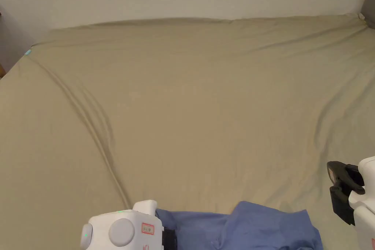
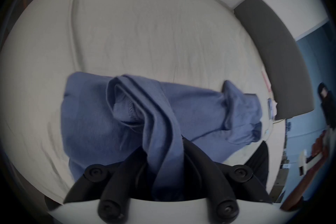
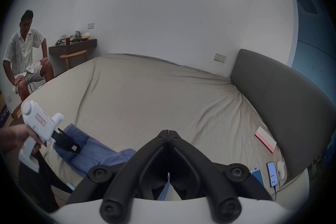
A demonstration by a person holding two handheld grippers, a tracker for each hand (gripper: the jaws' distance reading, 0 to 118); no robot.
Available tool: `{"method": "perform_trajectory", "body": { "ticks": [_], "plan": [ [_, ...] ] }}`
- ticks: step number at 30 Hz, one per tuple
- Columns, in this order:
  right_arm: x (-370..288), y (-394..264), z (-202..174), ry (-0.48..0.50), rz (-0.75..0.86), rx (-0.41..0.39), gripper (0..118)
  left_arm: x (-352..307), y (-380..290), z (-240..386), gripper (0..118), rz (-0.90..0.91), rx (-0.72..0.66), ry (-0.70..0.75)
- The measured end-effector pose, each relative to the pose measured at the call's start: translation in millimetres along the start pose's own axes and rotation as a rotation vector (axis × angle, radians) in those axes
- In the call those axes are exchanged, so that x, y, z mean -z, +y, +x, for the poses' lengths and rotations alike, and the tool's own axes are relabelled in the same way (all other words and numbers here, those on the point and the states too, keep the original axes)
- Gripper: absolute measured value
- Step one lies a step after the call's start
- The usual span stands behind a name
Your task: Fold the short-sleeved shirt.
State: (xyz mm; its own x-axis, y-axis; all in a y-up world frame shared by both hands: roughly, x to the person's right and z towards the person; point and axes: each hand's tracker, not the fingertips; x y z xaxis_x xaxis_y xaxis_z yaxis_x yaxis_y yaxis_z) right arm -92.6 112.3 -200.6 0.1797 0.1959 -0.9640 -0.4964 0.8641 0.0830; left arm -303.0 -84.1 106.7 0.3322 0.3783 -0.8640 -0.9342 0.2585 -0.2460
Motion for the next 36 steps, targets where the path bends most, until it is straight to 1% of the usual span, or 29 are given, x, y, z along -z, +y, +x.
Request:
{"method": "perform_trajectory", "body": {
  "ticks": [1, 2, 3, 4, 5, 6, 7, 9, 11, 14, 15, 16, 17, 18, 22, 23, 26, 27, 29, 30, 33, 34, 36],
  "plan": [
    [0.2, -0.6, 0.7, 0.000, -0.001, 0.001, 0, 3.4, -0.1, 1.9, 18, -0.004, 0.000, -0.001],
    [0.5, -1.3, 1.5, -0.001, -0.002, 0.003, 0, 4.4, 0.5, 2.5, 36, -0.001, -0.008, -0.024],
    [0.7, -1.1, 0.8, -0.001, -0.003, 0.004, 0, 1.0, -1.0, 6.5, 58, 0.006, -0.030, -0.090],
    [1.1, -1.4, 1.0, -0.001, -0.004, 0.006, 0, -2.2, 1.0, 5.6, 88, 0.016, -0.066, -0.182],
    [1.7, -1.9, 1.5, -0.001, -0.006, 0.009, 0, -5.1, 2.9, 4.0, 102, 0.016, -0.104, -0.278],
    [2.3, -2.2, 1.9, -0.001, -0.008, 0.011, 0, -9.7, 4.7, 1.5, 107, 0.032, -0.144, -0.347],
    [2.9, -1.9, 1.4, -0.001, -0.009, 0.012, 0, -18.8, 2.8, 6.9, 107, 0.053, -0.169, -0.386],
    [3.4, -1.6, 1.2, -0.002, -0.010, 0.015, 0, -35.5, 5.5, -2.4, 107, 0.125, -0.201, -0.403],
    [3.0, -0.9, 0.6, 0.001, -0.008, 0.018, 0, -53.7, 4.0, -8.6, 103, 0.190, -0.200, -0.344],
    [2.5, 0.4, -1.9, 0.005, -0.005, 0.013, 0, -69.0, -0.5, -23.5, 78, 0.267, -0.138, -0.198],
    [2.5, 0.4, -2.6, 0.006, -0.004, 0.012, 0, -73.2, -4.2, -22.7, 78, 0.274, -0.115, -0.150],
    [2.4, 0.5, -3.3, 0.008, -0.003, 0.012, 0, -73.4, -8.0, -23.9, 39, 0.284, -0.093, -0.103],
    [2.1, 0.5, -4.0, 0.009, -0.002, 0.011, 0, -71.3, -13.0, -23.6, 11, 0.296, -0.064, -0.054],
    [1.8, 0.4, -4.8, 0.009, -0.003, 0.011, 0, -67.7, -20.2, -20.3, 3, 0.318, -0.025, -0.007],
    [2.2, -2.0, -4.6, 0.011, -0.007, 0.015, 0, -44.5, -47.2, 16.2, 0, 0.352, 0.185, 0.129],
    [2.5, -3.2, -4.2, 0.012, -0.009, 0.015, 0, -25.0, -48.0, 8.3, 0, 0.341, 0.246, 0.149],
    [1.0, -5.3, -4.0, 0.012, -0.015, 0.015, 0, 11.4, -67.5, 40.0, 0, 0.309, 0.404, 0.241],
    [1.0, -6.2, -3.4, 0.013, -0.016, 0.015, 0, 23.0, -70.4, 43.9, 0, 0.312, 0.438, 0.270],
    [-0.7, -7.5, -2.3, 0.015, -0.019, 0.011, 0, 36.8, -83.4, 63.5, 0, 0.361, 0.554, 0.422],
    [-1.3, -7.9, -1.7, 0.013, -0.020, 0.010, 0, 38.9, -86.6, 69.9, 0, 0.378, 0.588, 0.455],
    [-1.0, -9.1, 0.8, 0.013, -0.023, 0.011, 0, 37.0, -96.1, 87.8, 0, 0.399, 0.613, 0.448],
    [-0.4, -9.2, 1.4, 0.014, -0.024, 0.012, 0, 34.2, -98.3, 92.9, 0, 0.409, 0.629, 0.413],
    [1.2, -9.1, 1.8, 0.013, -0.025, 0.014, 0, 29.1, -103.4, 100.5, 0, 0.399, 0.649, 0.291]
  ]
}}
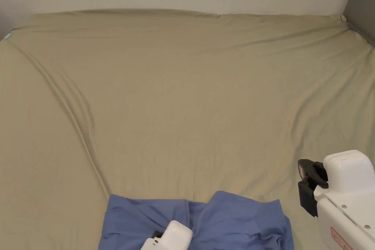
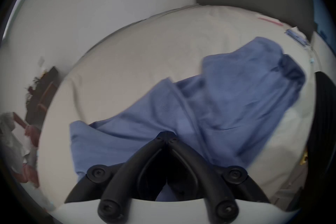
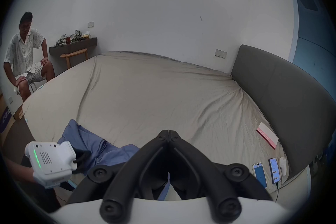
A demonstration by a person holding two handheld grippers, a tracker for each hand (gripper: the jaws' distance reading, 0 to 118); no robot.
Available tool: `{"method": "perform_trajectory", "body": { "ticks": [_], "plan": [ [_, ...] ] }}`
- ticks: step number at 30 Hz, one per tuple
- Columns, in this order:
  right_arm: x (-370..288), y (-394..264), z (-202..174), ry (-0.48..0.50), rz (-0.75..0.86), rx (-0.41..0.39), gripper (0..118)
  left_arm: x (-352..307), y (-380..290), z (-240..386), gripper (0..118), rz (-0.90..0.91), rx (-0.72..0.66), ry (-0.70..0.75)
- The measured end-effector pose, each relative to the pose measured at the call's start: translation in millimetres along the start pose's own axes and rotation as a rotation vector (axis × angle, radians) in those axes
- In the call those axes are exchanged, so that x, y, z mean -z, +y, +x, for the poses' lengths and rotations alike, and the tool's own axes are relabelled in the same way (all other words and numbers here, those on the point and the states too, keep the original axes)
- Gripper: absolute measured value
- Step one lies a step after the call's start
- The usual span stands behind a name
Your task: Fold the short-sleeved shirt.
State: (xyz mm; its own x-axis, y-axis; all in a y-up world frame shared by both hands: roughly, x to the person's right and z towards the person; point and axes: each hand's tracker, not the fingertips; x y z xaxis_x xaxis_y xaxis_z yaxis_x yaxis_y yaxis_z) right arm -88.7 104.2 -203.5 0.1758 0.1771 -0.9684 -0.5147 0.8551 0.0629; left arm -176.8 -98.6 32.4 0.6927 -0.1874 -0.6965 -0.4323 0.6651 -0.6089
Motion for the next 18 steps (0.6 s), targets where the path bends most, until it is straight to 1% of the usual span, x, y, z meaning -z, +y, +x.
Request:
{"method": "perform_trajectory", "body": {
  "ticks": [1, 2, 3, 5, 7, 9, 10, 11, 12, 13, 14, 15, 16, 18],
  "plan": [
    [0.7, 0.2, 0.2, 0.001, 0.000, 0.002, 0, -3.5, -1.0, 5.0, 0, 0.011, 0.017, -0.056],
    [1.2, 0.6, 0.4, 0.001, 0.000, 0.004, 0, -10.6, 1.0, 6.6, 0, 0.017, 0.040, -0.055],
    [1.6, 0.9, 0.3, 0.002, 0.000, 0.005, 0, -15.7, 1.0, 3.6, 0, 0.024, 0.030, -0.066],
    [2.2, 1.6, 0.1, 0.004, 0.000, 0.003, 0, -27.1, 4.2, -21.2, 0, 0.027, -0.132, -0.191],
    [2.6, 2.0, 0.1, 0.005, 0.000, -0.001, 0, -37.8, 3.6, -50.3, 2, 0.060, -0.315, -0.245],
    [3.0, 2.3, 0.3, 0.008, -0.001, -0.005, 0, -51.3, 2.5, -83.9, 4, 0.107, -0.390, -0.248],
    [3.3, 2.3, 0.4, 0.007, -0.001, -0.007, 0, -55.6, 1.7, -102.7, 17, 0.099, -0.421, -0.262],
    [4.1, 2.3, 0.4, 0.007, -0.002, -0.008, 0, -53.1, -0.9, -122.4, 36, 0.089, -0.464, -0.307],
    [4.9, 2.2, 0.6, 0.008, -0.004, -0.008, 0, -52.8, -3.4, -137.9, 62, 0.076, -0.503, -0.326],
    [5.8, 2.1, 0.8, 0.009, -0.005, -0.007, 0, -50.2, -8.0, -156.8, 96, 0.056, -0.559, -0.344],
    [6.2, 1.9, 0.7, 0.009, -0.006, -0.006, 0, -46.4, -14.0, -173.4, 111, 0.044, -0.611, -0.356],
    [6.6, 1.6, 0.3, 0.011, -0.007, -0.005, 0, -40.8, -21.9, -189.0, 115, 0.028, -0.675, -0.356],
    [6.7, 1.4, -0.1, 0.012, -0.008, -0.004, 0, -36.2, -28.3, -203.6, 115, 0.000, -0.717, -0.346],
    [6.9, 0.8, -1.2, 0.014, -0.012, -0.006, 0, -26.1, -46.6, -229.1, 115, 0.016, -0.847, -0.365]
  ]
}}
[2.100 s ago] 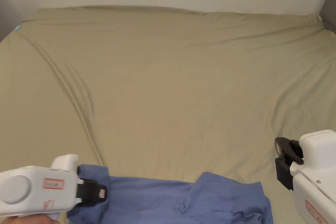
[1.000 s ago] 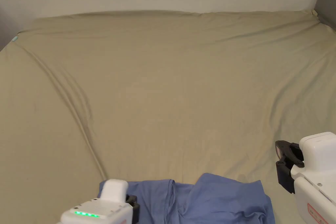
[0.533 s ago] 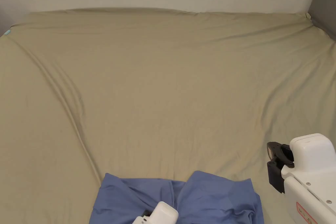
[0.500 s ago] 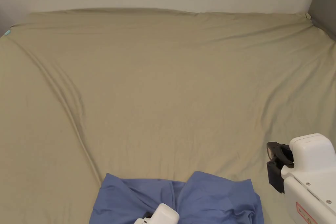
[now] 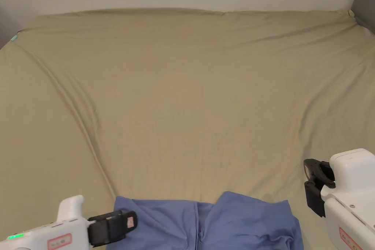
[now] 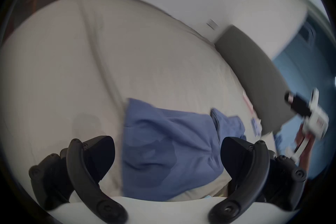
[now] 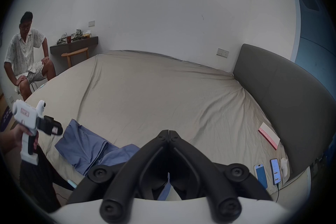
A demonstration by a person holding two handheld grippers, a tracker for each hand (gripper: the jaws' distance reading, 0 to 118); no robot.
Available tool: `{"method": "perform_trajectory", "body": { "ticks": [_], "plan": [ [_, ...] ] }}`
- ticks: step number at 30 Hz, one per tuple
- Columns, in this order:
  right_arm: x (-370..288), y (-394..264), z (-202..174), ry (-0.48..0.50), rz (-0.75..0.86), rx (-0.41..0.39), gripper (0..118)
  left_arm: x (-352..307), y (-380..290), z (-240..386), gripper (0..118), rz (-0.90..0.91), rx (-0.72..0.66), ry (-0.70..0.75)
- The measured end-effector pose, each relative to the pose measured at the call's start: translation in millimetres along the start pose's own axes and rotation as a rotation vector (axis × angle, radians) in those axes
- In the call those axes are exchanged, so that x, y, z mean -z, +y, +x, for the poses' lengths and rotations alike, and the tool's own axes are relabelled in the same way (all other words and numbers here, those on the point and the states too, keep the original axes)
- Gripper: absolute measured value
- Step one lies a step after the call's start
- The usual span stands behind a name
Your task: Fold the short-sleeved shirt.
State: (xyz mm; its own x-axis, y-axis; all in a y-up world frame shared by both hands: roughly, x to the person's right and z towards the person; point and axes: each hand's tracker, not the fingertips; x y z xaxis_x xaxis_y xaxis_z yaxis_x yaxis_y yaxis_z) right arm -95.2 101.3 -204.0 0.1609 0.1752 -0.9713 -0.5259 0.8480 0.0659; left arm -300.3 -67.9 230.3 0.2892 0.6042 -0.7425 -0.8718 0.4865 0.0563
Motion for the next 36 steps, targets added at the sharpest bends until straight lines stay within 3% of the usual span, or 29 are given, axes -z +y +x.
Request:
{"method": "perform_trajectory", "body": {
  "ticks": [2, 7, 12, 14, 15, 16, 17, 18, 20, 21, 22, 26, 30, 36],
  "plan": [
    [0.6, -0.4, -1.2, 0.003, -0.007, -0.008, 0, 5.2, 1.1, -24.7, 115, -0.029, -0.146, -0.043],
    [1.9, 1.8, -1.6, 0.001, -0.014, -0.019, 0, 33.5, -6.1, -70.9, 115, -0.127, -0.353, -0.243],
    [2.6, 5.1, -3.2, 0.001, -0.016, -0.024, 0, 56.4, -17.1, -50.1, 115, -0.204, -0.457, -0.456],
    [1.3, 7.7, -6.7, 0.003, -0.016, -0.024, 0, 62.8, -18.7, -41.7, 109, -0.191, -0.397, -0.431],
    [1.2, 8.3, -7.9, 0.005, -0.017, -0.025, 0, 65.2, -17.9, -36.3, 100, -0.202, -0.375, -0.410],
    [1.1, 8.6, -9.1, 0.007, -0.017, -0.027, 0, 66.0, -17.9, -33.8, 73, -0.201, -0.352, -0.354],
    [1.5, 8.2, -9.4, 0.008, -0.016, -0.029, 0, 64.8, -17.4, -32.3, 37, -0.194, -0.332, -0.308],
    [2.1, 7.9, -9.6, 0.010, -0.016, -0.029, 0, 62.7, -16.2, -31.9, 14, -0.185, -0.297, -0.224],
    [2.9, 8.1, -10.6, 0.014, -0.016, -0.029, 0, 63.1, -18.5, -32.7, 13, -0.220, -0.212, -0.060],
    [4.1, 7.6, -10.6, 0.015, -0.017, -0.030, 0, 57.7, -17.3, -32.9, 13, -0.202, -0.256, -0.191],
    [4.6, 7.4, -10.9, 0.016, -0.018, -0.030, 0, 54.3, -16.8, -25.7, 13, -0.202, -0.270, -0.187],
    [4.9, 7.1, -11.6, 0.018, -0.020, -0.030, 0, 45.8, -13.3, -14.7, 13, -0.180, -0.123, -0.118],
    [2.1, 8.7, -12.2, 0.020, -0.013, -0.036, 0, 22.2, -4.0, -11.2, 12, -0.149, -0.108, -0.120],
    [1.8, 10.9, -12.3, 0.023, -0.003, -0.035, 0, -42.9, 22.9, -43.3, 12, -0.057, -0.087, 0.028]
  ]
}}
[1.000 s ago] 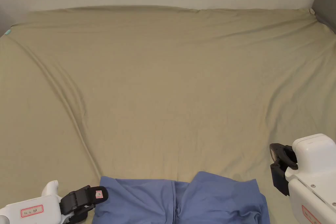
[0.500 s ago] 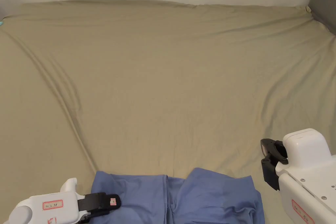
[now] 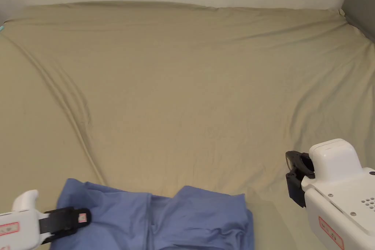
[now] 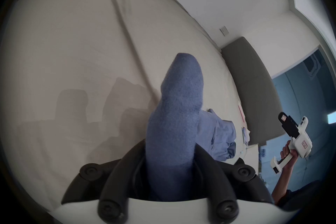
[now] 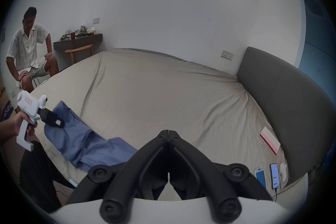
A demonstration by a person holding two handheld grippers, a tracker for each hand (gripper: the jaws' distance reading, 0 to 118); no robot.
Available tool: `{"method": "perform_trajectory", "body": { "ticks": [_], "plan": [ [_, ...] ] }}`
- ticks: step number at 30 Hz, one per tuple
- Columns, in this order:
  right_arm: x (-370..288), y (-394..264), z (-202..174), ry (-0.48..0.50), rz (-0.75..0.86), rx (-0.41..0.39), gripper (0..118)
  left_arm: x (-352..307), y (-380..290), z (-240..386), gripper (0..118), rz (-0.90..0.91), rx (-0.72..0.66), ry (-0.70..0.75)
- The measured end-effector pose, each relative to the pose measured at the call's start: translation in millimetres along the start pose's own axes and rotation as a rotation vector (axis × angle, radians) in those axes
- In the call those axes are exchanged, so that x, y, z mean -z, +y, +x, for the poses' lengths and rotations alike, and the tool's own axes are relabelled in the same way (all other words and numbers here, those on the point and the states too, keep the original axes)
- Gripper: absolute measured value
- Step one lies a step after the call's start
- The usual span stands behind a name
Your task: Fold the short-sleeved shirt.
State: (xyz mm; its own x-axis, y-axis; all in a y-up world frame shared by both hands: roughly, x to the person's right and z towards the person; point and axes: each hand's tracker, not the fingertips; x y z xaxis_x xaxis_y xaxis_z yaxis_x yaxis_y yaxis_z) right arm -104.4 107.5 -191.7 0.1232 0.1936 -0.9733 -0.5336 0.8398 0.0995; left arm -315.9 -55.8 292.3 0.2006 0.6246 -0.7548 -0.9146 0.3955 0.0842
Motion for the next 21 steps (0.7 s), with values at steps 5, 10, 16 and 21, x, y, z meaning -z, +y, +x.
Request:
{"method": "perform_trajectory", "body": {
  "ticks": [5, 10, 16, 21],
  "plan": [
    [3.2, 0.6, -5.1, 0.011, 0.001, -0.004, 0, -61.0, 21.6, 4.8, 12, 0.062, 0.082, 0.398],
    [8.2, 0.5, -10.5, 0.026, -0.006, -0.009, 0, -70.2, 31.6, 57.7, 12, 0.038, 0.167, 0.431],
    [3.7, 3.3, -10.7, 0.030, 0.002, -0.009, 0, -19.5, 23.0, 130.6, 12, -0.051, 0.292, 0.300],
    [0.4, 1.0, -4.5, 0.019, 0.003, 0.005, 0, 59.3, -2.1, 155.9, 12, -0.159, 0.328, 0.235]
  ]
}}
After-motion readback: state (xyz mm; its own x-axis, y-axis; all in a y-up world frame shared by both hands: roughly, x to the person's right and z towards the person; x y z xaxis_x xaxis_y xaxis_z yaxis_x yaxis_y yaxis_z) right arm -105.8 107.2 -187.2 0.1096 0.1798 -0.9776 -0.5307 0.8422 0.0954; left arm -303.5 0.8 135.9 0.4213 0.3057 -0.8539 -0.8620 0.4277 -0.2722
